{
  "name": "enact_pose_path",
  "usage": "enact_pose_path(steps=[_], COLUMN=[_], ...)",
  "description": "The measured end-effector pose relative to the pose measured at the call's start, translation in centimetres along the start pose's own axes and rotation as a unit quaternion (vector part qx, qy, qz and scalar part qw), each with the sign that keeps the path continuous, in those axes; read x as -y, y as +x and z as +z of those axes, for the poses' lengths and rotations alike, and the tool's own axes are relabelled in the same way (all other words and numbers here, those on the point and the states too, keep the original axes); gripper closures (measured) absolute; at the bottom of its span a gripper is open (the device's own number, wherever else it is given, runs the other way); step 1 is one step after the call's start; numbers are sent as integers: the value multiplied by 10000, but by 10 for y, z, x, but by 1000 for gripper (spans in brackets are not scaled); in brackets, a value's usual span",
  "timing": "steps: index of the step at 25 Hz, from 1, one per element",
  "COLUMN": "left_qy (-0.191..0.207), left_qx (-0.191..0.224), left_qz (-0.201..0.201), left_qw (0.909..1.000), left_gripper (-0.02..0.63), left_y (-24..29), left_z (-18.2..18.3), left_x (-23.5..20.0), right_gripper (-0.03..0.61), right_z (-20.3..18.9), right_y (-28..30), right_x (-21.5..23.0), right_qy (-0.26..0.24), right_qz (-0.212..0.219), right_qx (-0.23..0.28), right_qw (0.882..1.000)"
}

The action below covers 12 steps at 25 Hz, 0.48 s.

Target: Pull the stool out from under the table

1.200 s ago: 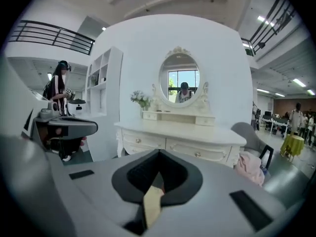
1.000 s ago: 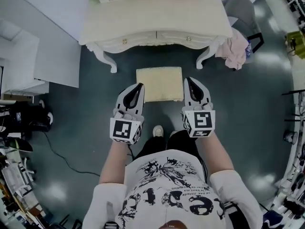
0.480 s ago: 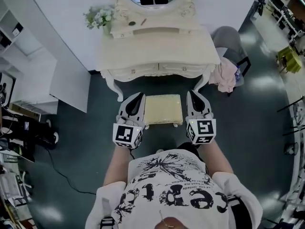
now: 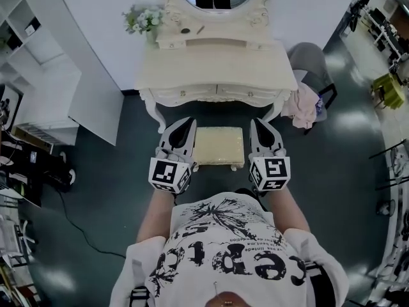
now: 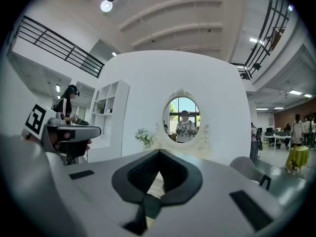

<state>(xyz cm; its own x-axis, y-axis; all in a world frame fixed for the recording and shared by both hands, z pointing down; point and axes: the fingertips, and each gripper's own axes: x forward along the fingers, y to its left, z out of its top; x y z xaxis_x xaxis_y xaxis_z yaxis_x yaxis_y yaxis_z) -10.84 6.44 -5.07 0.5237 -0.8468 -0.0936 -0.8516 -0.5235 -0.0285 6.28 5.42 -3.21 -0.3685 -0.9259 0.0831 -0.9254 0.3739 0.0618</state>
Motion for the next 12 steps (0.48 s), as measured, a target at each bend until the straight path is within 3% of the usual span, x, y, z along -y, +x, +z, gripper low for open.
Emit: enact_pose_path(steps=[12], left_qy=[11], left_qx=[-108], left_qz=[-28], left_qw=[9999], left_gripper=[594], left_y=[-11], left_z=[-10], left_x=[-9], right_gripper=[563], right_z=[-2], right_y=[6], right_x=[-13], right_qy=[40], right_qz=[41], right_qx=[34], right_qw=[10000])
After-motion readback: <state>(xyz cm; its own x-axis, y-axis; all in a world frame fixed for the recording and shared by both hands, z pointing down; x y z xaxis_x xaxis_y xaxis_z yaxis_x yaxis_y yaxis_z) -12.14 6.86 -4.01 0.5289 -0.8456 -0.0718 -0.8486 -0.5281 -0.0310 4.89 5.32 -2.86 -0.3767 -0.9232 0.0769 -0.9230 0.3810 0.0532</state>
